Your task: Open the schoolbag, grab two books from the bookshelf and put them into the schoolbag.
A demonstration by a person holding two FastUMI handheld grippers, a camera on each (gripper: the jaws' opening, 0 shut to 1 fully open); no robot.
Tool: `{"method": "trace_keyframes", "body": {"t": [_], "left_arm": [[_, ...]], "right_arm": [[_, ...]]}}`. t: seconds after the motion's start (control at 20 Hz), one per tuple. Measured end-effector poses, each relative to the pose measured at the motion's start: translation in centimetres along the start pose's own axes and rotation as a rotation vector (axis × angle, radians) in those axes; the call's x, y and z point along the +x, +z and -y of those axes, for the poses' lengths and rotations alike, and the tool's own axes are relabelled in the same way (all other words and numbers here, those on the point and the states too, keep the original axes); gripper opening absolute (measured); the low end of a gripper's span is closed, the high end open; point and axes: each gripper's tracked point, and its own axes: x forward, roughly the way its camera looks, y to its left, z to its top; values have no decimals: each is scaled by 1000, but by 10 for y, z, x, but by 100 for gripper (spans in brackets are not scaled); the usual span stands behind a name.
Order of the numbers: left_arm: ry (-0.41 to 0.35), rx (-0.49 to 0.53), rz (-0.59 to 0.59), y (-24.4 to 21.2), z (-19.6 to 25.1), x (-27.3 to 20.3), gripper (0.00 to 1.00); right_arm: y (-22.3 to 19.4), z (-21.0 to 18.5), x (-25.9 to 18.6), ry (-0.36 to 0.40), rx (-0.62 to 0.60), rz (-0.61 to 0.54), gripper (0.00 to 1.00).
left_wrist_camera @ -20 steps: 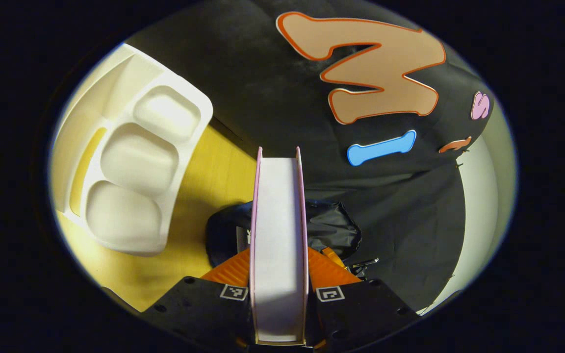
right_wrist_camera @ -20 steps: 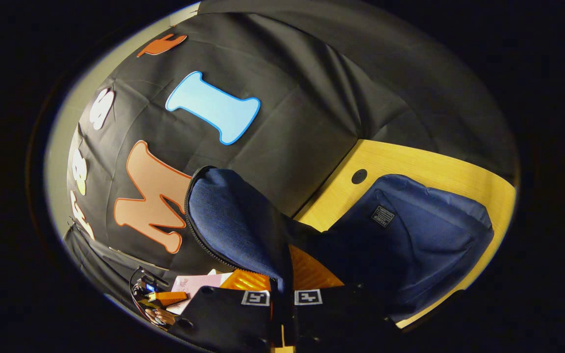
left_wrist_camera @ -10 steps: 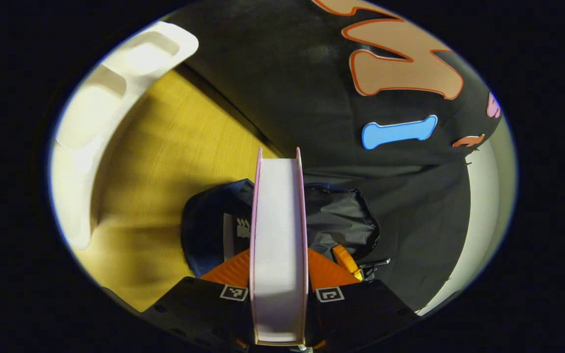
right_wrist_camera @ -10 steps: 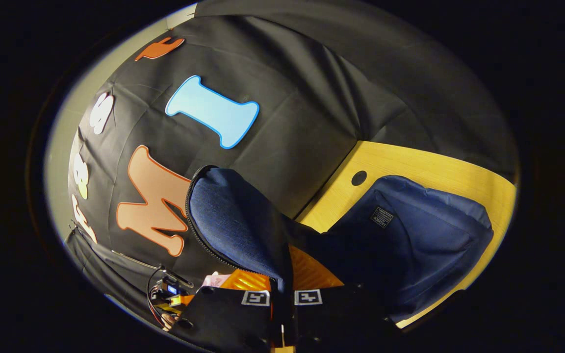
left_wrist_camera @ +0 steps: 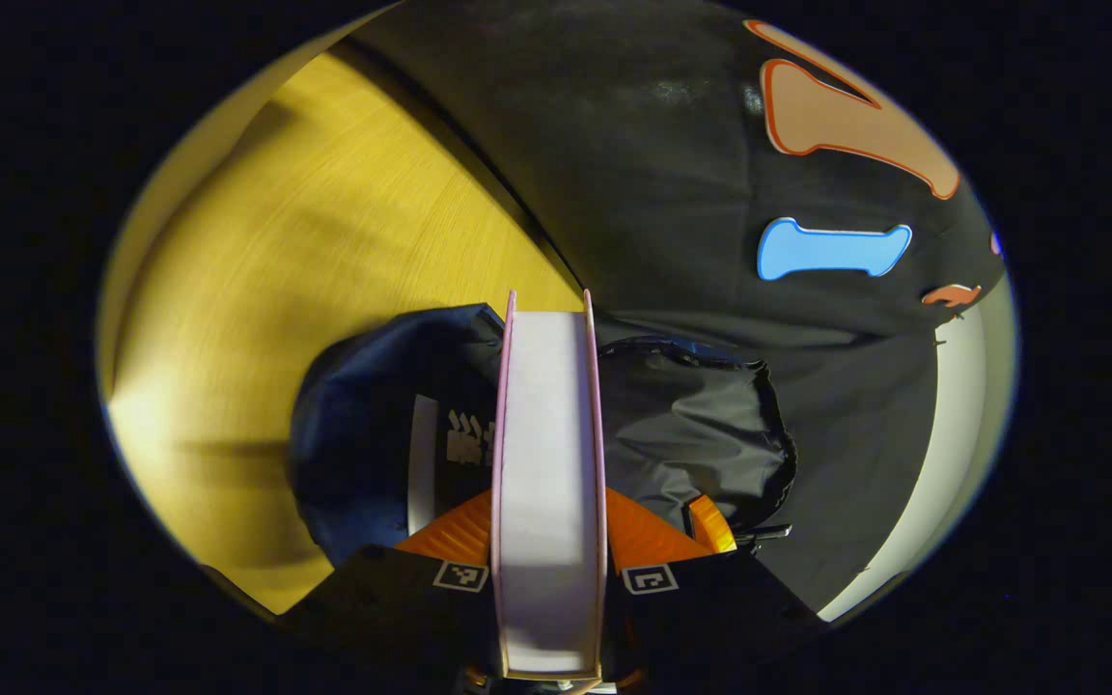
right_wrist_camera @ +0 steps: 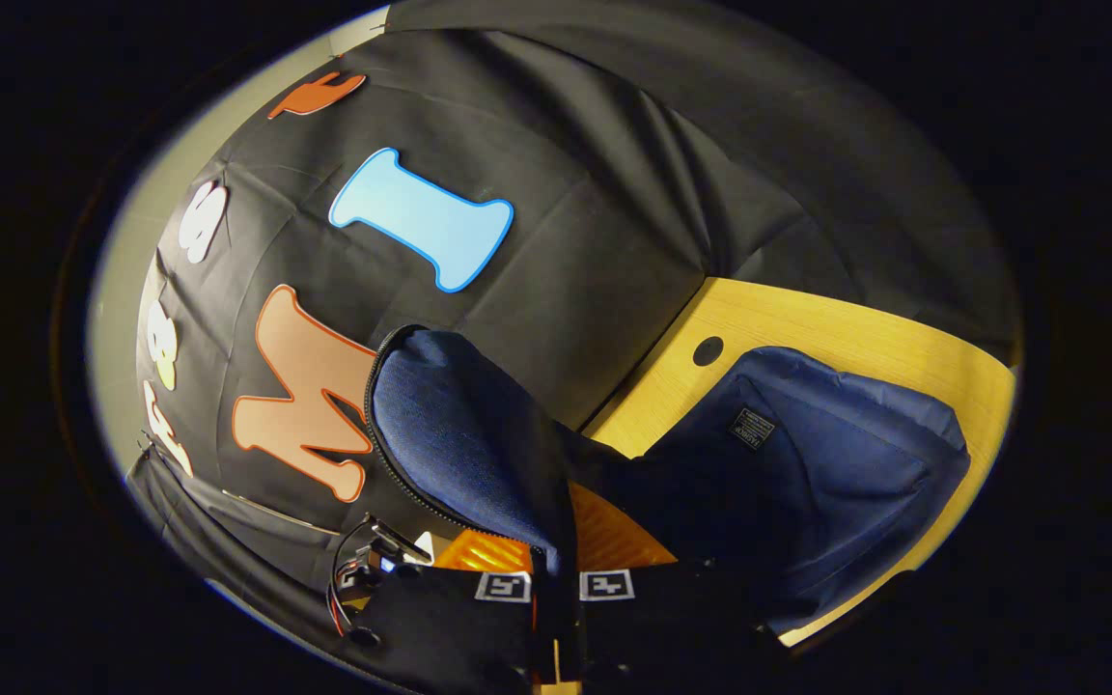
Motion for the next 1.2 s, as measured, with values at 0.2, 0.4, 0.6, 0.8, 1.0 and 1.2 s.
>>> {"method": "trace_keyframes", "body": {"t": [0.2,0.4,0.6,0.8,1.0,1.2], "left_arm": [[-6,-38,-15,-14,-5,24,36],[-15,-67,-14,-21,-5,44,35],[-31,-134,15,-26,-4,63,35],[-47,-175,45,-33,-3,82,34],[-43,-190,27,-50,0,107,34],[-34,-188,9,-60,2,122,38]], "right_arm": [[0,-2,1,8,-3,-7,3],[-2,-5,2,26,0,-16,4],[-2,-7,3,36,6,-22,4],[-5,-9,6,44,-3,-37,4],[-11,-12,7,51,-13,-53,5],[-9,-13,8,51,-32,-57,5]]}}
